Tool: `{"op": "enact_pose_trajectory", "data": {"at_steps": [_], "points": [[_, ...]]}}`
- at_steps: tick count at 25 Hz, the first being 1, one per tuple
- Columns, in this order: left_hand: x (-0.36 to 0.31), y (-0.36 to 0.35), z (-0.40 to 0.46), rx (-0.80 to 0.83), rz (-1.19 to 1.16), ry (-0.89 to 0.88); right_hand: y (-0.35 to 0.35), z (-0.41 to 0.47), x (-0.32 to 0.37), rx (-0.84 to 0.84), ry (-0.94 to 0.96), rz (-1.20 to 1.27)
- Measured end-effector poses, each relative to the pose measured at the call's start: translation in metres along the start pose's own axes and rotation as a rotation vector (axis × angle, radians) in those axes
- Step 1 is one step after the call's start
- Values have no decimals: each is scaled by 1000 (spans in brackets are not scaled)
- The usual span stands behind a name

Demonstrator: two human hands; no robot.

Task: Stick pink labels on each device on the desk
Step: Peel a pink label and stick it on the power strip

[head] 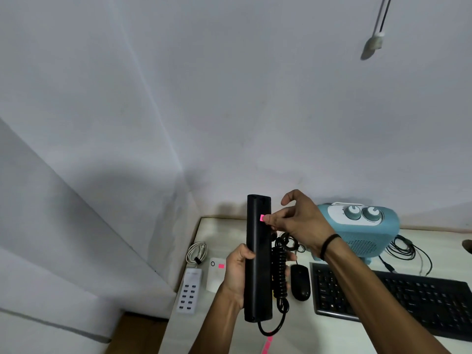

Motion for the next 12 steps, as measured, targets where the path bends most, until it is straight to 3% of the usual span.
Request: {"op": "enact_pose_trajectory", "data": {"at_steps": [4,7,12], "points": [[-4,-5,2,-12,67,10,2,4,4,-31,-30,-53],[-6,-2,3,1,262,24,4,7,3,-37,-58,-58],[-9,-3,3,107,360,46,10,14,3,-53,-90,-261]]}}
Point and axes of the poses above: each hand's wrist, its own z-axis towards the middle knuckle, its own y-axis out of the back of the hand, x = y × z, the point moved 3 cm from there along z, towards the middle knuckle, and after that the axes turned 4 degrees about -y, right-handed, at the moved point
